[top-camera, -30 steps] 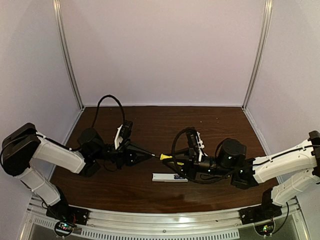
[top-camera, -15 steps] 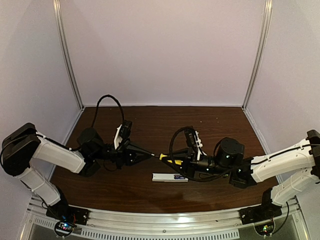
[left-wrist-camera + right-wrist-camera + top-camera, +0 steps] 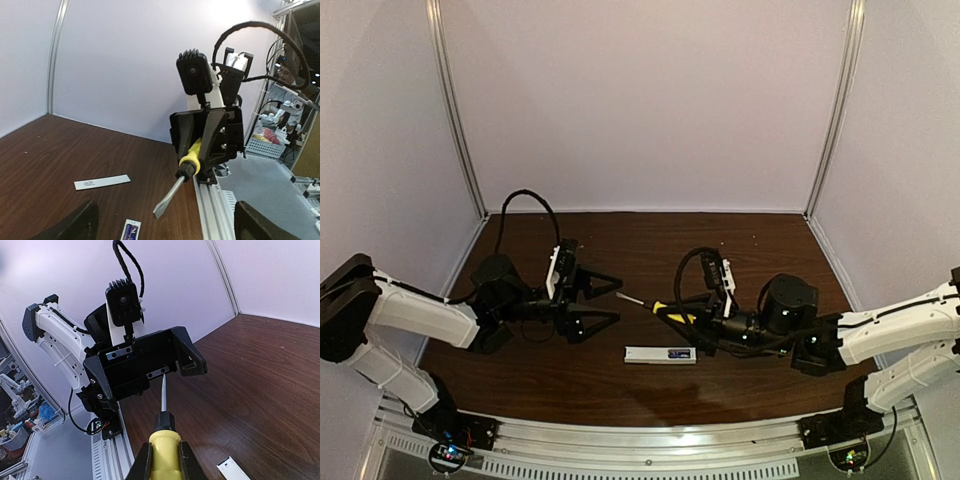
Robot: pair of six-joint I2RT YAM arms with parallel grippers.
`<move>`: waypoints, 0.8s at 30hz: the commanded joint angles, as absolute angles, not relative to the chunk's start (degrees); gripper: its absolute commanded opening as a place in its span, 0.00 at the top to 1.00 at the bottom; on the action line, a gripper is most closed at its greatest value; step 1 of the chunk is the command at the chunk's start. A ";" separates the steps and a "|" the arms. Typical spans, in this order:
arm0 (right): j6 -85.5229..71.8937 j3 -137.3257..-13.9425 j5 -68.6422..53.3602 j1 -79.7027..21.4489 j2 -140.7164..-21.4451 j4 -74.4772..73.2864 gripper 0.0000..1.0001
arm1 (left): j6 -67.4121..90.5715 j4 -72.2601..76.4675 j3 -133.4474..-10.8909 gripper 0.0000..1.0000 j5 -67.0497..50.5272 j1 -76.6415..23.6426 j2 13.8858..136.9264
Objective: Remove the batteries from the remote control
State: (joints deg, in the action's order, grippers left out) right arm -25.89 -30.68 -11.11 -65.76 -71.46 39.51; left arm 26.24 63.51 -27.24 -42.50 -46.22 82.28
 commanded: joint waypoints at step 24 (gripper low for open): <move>-28.99 -29.06 5.35 -65.72 -54.62 11.56 1.00 | -3.07 48.87 -28.54 0.03 -30.89 -45.97 92.08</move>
